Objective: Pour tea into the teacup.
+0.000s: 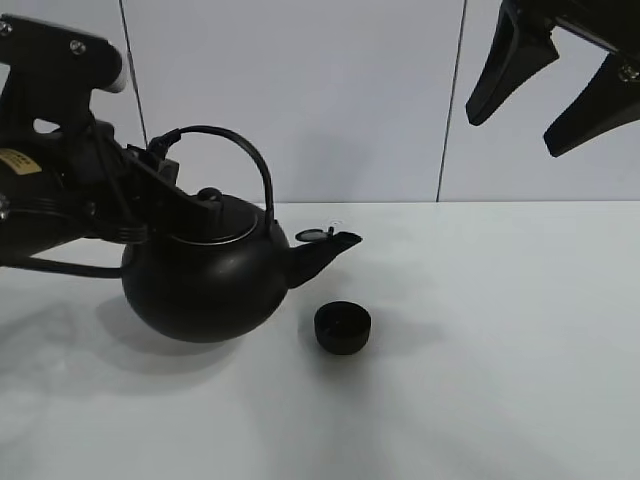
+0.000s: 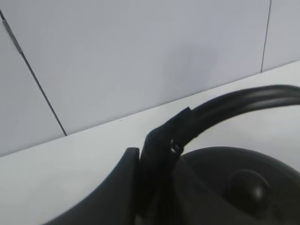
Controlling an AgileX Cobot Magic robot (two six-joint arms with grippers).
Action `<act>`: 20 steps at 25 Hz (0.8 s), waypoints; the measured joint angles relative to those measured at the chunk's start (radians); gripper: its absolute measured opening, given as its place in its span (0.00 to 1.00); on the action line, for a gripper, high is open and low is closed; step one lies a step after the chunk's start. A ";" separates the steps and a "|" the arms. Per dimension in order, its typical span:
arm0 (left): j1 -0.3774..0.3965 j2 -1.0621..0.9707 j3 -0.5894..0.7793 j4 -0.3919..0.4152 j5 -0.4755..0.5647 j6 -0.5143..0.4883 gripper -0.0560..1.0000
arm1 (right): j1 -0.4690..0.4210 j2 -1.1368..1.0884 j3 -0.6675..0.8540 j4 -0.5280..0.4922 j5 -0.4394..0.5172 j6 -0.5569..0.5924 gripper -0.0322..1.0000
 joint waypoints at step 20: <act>0.029 0.000 0.024 0.078 0.009 0.006 0.16 | 0.000 0.000 0.000 0.000 -0.003 -0.001 0.49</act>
